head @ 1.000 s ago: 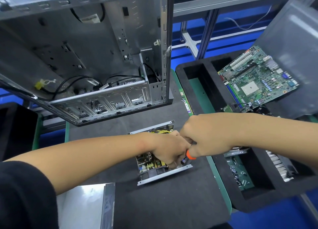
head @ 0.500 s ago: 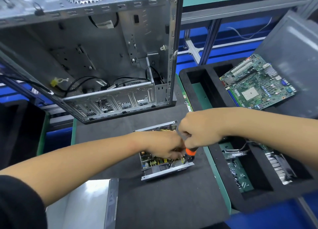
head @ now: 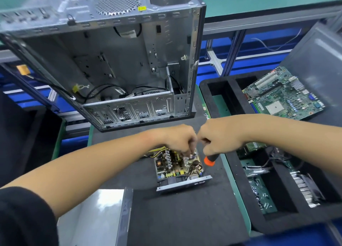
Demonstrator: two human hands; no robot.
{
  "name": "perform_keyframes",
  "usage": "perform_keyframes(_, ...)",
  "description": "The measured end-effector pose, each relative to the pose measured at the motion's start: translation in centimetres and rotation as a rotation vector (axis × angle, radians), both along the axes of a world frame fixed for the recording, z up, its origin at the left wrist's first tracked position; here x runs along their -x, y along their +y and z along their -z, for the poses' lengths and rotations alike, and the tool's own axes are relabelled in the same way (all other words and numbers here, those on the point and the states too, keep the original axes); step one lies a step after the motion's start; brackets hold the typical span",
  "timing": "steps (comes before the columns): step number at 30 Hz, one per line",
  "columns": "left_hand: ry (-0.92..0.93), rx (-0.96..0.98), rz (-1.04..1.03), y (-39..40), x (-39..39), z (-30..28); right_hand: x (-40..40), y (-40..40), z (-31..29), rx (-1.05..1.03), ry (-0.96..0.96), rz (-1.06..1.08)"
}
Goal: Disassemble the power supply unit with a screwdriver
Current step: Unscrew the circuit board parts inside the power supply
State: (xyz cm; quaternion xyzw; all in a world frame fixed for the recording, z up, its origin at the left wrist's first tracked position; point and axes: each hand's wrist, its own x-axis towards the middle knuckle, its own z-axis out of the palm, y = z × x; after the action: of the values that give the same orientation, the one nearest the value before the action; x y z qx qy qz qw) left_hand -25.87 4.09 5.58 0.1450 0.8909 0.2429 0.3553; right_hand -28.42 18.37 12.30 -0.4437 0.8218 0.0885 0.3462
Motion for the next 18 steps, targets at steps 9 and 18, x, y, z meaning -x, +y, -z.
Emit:
perform_keyframes(9,0.19,0.064,-0.509,-14.8,-3.0,-3.4,2.4,-7.4,-6.2,0.041,-0.047,-0.054)
perform_keyframes(18,0.26,0.409,-0.802,-22.5,-12.3,2.2,3.2,-12.7,-3.0,0.421,-0.275,0.039)
